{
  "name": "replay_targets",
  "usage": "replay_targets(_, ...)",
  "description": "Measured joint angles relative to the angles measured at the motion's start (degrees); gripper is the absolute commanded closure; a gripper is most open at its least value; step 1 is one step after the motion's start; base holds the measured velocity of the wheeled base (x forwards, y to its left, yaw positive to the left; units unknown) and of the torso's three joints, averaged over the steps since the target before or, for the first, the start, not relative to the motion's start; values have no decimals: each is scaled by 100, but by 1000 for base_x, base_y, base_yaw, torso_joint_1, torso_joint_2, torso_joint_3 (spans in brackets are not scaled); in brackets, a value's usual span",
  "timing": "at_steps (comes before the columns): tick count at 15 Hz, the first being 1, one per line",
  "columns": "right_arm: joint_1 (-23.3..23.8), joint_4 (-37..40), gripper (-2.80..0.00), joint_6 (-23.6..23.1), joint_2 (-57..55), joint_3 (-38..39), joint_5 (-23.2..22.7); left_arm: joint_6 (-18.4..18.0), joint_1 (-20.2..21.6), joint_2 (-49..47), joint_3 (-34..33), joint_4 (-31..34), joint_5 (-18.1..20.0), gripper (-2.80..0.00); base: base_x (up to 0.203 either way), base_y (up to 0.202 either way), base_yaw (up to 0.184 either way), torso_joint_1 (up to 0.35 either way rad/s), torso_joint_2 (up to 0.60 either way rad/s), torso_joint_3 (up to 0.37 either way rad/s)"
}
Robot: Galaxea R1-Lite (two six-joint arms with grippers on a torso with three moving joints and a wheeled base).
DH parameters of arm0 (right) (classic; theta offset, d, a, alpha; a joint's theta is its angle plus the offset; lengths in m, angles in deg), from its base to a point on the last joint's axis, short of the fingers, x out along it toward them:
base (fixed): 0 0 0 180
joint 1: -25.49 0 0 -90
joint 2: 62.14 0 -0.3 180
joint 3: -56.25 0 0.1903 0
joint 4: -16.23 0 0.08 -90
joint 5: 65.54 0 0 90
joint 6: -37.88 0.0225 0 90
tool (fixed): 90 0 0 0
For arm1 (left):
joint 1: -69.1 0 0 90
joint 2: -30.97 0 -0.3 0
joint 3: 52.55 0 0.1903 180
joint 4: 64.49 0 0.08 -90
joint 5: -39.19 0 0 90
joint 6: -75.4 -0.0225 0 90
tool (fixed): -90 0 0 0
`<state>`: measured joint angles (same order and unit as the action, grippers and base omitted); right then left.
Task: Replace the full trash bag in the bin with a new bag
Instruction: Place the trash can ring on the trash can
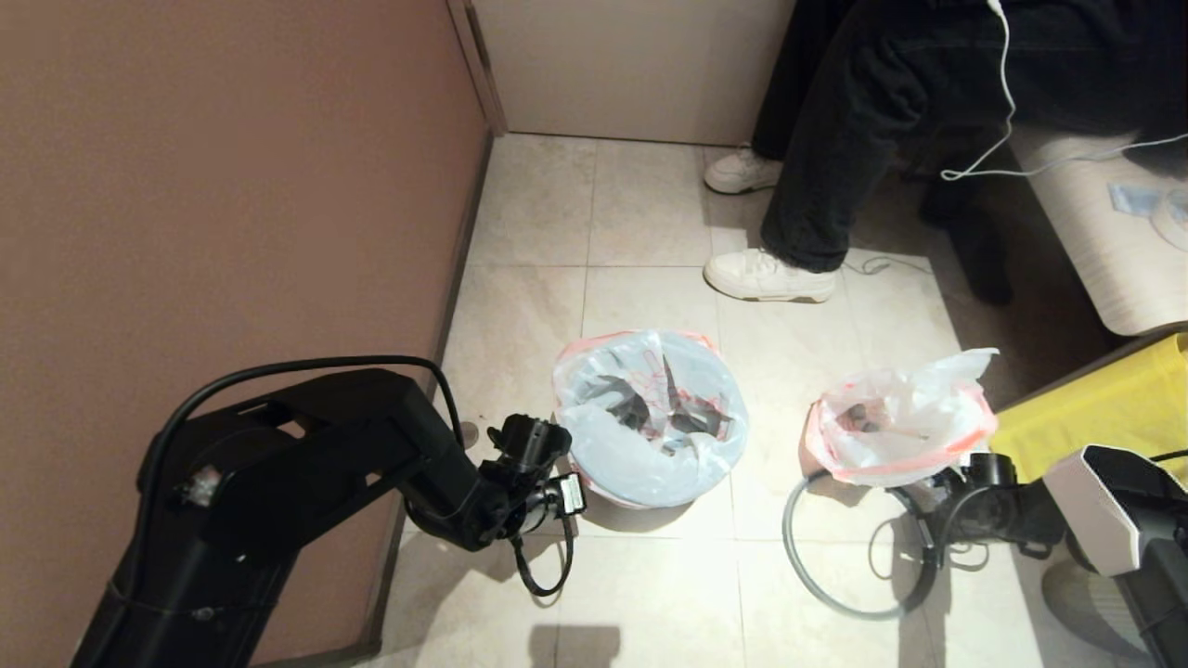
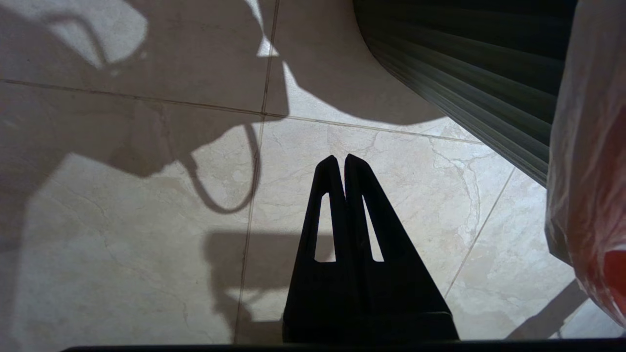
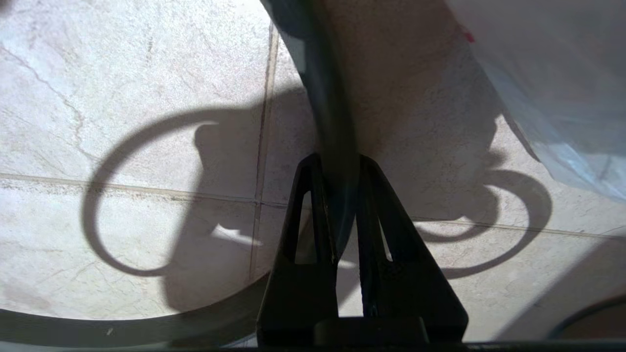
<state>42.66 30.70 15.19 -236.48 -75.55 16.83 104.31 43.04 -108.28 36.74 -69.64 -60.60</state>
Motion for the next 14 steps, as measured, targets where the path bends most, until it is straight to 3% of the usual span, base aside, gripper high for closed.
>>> replay_targets(4,-48,537,0,29,389,417,-24,0,7,-5,13,-1,-1,0,0,0,0,0,0,0)
replay_targets(10,12,1101,0,170,2582,2267,-253,12,41,17,26,-19,-38,0,0,0,0,0,0,0)
replay_targets(14,107,1385,0,227,4568,3465,-387,-26,95,52,-140,-871,-403,0,0,0,0,0,0,0)
